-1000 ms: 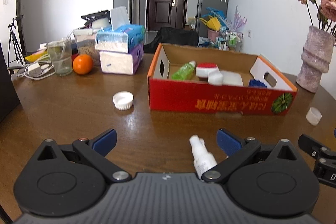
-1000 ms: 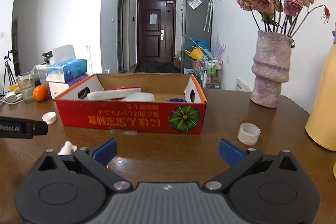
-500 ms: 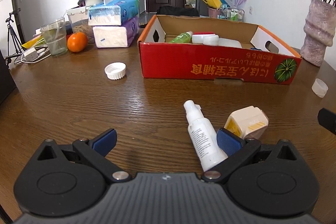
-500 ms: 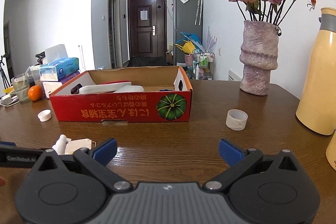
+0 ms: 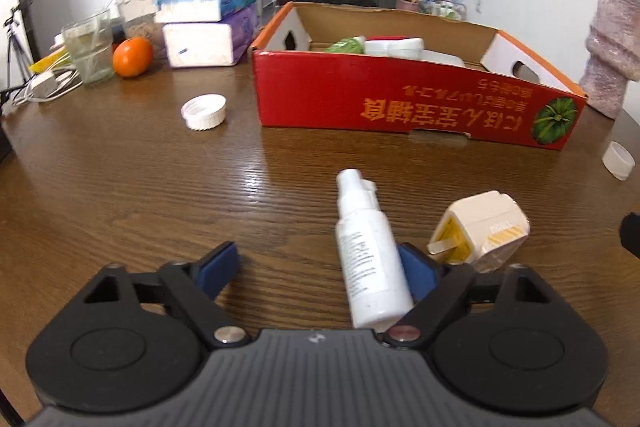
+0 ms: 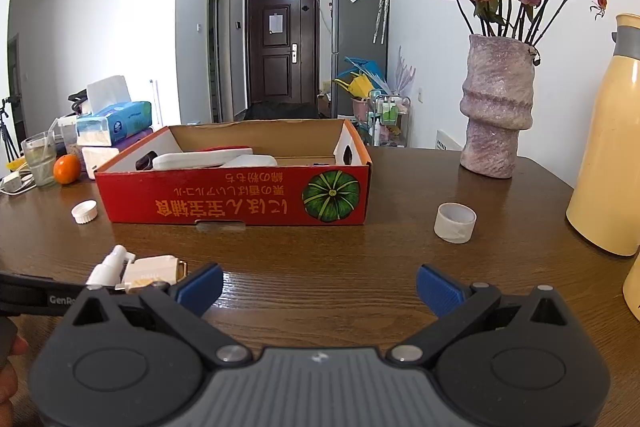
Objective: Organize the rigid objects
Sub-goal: 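Move the left tool to the white spray bottle while the right moves to the white plug adapter, then grasp the white spray bottle with the left gripper while the right grasps the white plug adapter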
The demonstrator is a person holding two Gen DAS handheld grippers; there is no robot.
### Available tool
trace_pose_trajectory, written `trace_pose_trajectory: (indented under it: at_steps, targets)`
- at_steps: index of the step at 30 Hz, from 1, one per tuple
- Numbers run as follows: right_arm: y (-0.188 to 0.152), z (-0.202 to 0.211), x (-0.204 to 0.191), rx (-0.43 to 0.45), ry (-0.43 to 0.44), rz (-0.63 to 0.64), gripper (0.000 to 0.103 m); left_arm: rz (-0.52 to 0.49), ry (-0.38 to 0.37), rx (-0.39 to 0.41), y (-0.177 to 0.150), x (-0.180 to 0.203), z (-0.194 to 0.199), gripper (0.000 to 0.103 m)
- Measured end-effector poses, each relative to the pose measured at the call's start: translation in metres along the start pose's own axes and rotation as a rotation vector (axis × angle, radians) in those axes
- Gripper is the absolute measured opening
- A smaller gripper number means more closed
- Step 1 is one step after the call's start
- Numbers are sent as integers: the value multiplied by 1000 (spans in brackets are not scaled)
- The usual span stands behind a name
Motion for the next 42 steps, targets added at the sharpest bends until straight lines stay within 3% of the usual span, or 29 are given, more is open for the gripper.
trace_pose_trajectory:
  at_steps: [4,21,42]
  targets:
    - [-1,-1,0,-4,1,-1,103,-40,-34,25,-2,7,6,31]
    - [-8,3,-24,0,68,26,103,-14,-87,86,8,-11,25,29]
    - [-5,-24,-95,-55,153,139,103,42,-63,152,25,-79,40,29]
Point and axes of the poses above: each gripper's, at about its wrist camera, not at the fingertips, and z roughly against the way its jaws point, x to its right, y to its top, the point moved 2 cm from there along -z, roughly the way its jaws point, and after that the axes turned 2 degrees about z, right-handed, at the moved point
